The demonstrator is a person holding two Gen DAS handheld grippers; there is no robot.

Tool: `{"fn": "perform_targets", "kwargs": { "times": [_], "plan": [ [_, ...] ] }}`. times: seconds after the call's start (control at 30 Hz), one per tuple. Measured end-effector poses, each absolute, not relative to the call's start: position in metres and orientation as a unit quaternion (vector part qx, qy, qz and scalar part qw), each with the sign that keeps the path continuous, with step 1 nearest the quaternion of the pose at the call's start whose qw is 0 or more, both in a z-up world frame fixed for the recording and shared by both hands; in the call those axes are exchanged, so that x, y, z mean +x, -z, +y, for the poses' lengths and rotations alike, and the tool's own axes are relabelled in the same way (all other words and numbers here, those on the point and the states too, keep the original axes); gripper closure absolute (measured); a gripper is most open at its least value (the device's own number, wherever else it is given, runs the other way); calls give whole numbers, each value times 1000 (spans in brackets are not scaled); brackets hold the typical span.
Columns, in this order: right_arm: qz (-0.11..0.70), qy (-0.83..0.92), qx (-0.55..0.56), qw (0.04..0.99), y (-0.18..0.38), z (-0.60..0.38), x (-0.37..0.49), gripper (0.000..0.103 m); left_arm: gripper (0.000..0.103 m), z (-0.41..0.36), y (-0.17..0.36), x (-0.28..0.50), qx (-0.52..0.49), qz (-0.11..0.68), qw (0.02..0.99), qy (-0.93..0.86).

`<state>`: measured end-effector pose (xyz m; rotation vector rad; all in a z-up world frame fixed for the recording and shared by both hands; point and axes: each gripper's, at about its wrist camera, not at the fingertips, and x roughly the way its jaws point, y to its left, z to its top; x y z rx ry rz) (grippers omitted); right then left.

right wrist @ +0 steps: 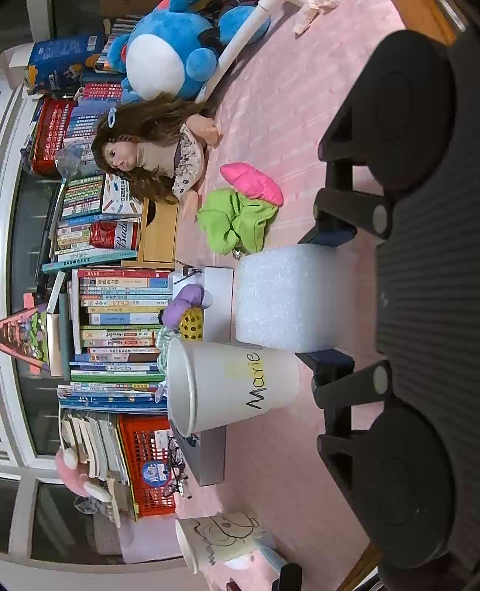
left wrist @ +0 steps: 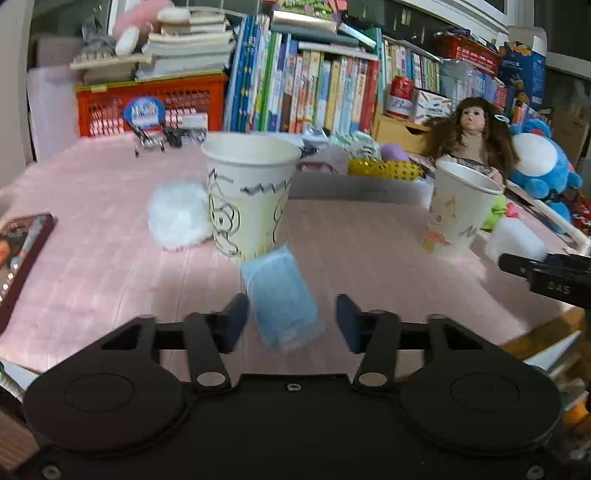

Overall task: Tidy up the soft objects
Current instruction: 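Grasp the white foam block with the right tool while the left tool grasps the blue mask, then carry the blue mask and foam block over the white tray with both tools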

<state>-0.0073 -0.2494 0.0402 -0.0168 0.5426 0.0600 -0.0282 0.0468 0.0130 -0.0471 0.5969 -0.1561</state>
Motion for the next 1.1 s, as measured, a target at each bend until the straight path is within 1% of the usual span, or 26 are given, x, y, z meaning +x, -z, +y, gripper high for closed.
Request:
{"fn": "perform_targets", "kwargs": {
  "times": [0.03, 0.13, 0.2, 0.3, 0.33, 0.37, 0.4, 0.43, 0.57, 0.6, 0.63, 0.87, 1.1],
  "plan": [
    [268, -29, -6, 963, -40, -250, -7, 35, 42, 44, -12, -27, -21, 289, 955, 71],
    [267, -27, 5, 963, -38, -252, -6, 33, 36, 41, -8, -16, -26, 287, 956, 52],
    [268, -25, 9, 963, -37, -253, -6, 32, 36, 40, -3, -7, -38, 301, 952, 40],
    [268, -22, 16, 963, -35, -253, -6, 31, 38, 39, 0, -2, -43, 296, 954, 28],
    [267, -21, 21, 963, -34, -254, -6, 28, 42, 40, 0, -1, -47, 295, 954, 27],
    [265, -21, 29, 964, -34, -255, -6, 27, 50, 41, 0, -1, -54, 293, 954, 28],
    [263, -21, 38, 964, -34, -256, -6, 25, 68, 42, 0, 0, -58, 295, 953, 30],
    [262, -19, 46, 964, -34, -257, -6, 23, 70, 41, -1, 0, -60, 296, 953, 31],
    [262, -11, 61, 963, -32, -257, -3, 22, 71, 37, -3, -2, -55, 299, 952, 43],
    [263, -10, 61, 963, -32, -256, -2, 31, 71, 35, -4, -2, -53, 300, 951, 49],
    [264, -11, 60, 962, -32, -254, -2, 44, 72, 32, -6, -2, -51, 301, 951, 54],
    [247, -13, 21, 969, -49, -241, -8, 45, 72, 12, -30, -6, -28, 281, 953, 105],
    [227, 2, 33, 973, -82, -254, 1, 45, 72, -10, -69, 13, 10, 245, 961, 131]
  ]
}}
